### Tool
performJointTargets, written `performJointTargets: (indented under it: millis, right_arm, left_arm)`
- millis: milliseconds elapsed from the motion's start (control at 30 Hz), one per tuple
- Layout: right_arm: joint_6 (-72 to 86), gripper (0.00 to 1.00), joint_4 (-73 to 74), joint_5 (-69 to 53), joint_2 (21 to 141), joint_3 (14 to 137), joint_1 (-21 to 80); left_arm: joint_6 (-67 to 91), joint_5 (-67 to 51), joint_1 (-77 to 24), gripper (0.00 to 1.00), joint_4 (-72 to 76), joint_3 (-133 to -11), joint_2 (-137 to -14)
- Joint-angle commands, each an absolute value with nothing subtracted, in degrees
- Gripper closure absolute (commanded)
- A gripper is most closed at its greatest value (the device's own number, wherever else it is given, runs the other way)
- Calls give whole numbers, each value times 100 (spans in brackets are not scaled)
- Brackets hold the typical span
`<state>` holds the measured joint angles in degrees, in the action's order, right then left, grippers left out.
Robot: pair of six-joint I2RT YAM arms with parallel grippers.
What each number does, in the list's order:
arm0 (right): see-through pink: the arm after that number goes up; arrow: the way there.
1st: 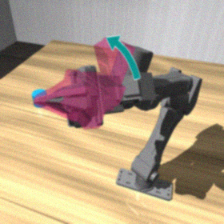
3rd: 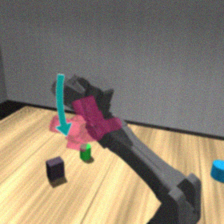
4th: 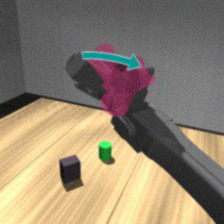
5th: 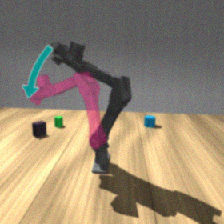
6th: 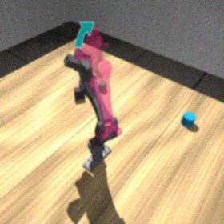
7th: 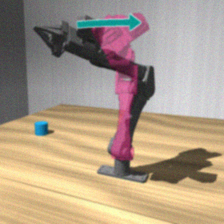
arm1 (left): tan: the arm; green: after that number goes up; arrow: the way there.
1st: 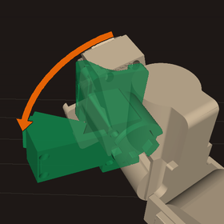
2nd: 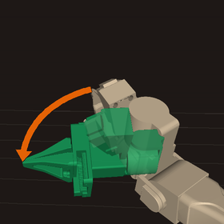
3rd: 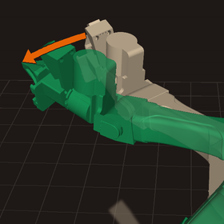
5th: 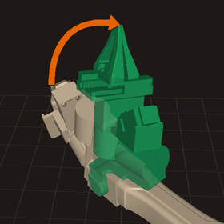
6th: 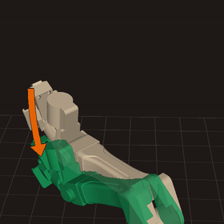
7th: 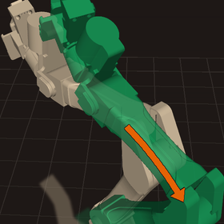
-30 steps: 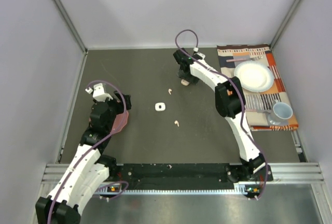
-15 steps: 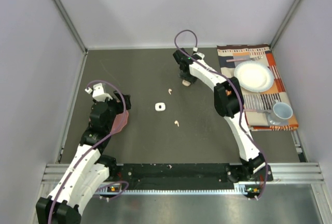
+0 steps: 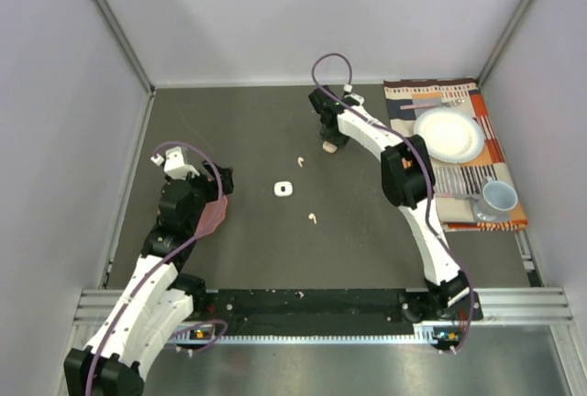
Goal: Insert the wireless bluetooth earbuds into the charging case
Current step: Pass from the left arm to the right, then pass from the right arm to the left
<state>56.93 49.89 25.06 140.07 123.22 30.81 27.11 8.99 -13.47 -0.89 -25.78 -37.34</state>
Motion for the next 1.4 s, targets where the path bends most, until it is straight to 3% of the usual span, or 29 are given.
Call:
performJointTargets:
  millis: [0,133,267,333,433,467,633,967,1267,1367]
  right_arm:
    - [5485,100,4817,1654,13606,12015,2980]
    - [5212,100,3686,950,12983,11174,2953]
    - [5431,100,1089,660,11631,8770,2944]
    - [5580,100,609,572,11059,8273,2944]
    - [6037,100,563,379,10557,7745,2944]
    - [6090,100,510,282,10443,7630,2962]
    - [6617,100,-561,228,9232,6384,3067]
    - [7584,100,-729,1159,7832,5468,3831]
    - [8306,100,-333,2618,7155,5327,5060]
    - [8402,100,-509,3005,7067,5203,5317]
  left_arm:
    - [2838,590,-1283,17,220,-2566,-3578]
    - [3049,317,-1274,15,544,-2426,-3498]
    - [3094,106,-1257,11,808,-2303,-3454]
    - [3015,-26,-1266,9,966,-2233,-3419]
    - [2909,-1120,-1266,7,1799,-1987,-3358]
    - [2953,-1351,-1274,1,2254,-1925,-3323]
    - [2997,-2109,-1274,1,3058,-1784,-3471]
    - [2945,-2364,-1923,1,4016,-1846,-4156]
    - [2689,-1609,-2856,1,5054,-1749,-4578]
    - [2725,-1679,-2970,7,5211,-1784,-4780]
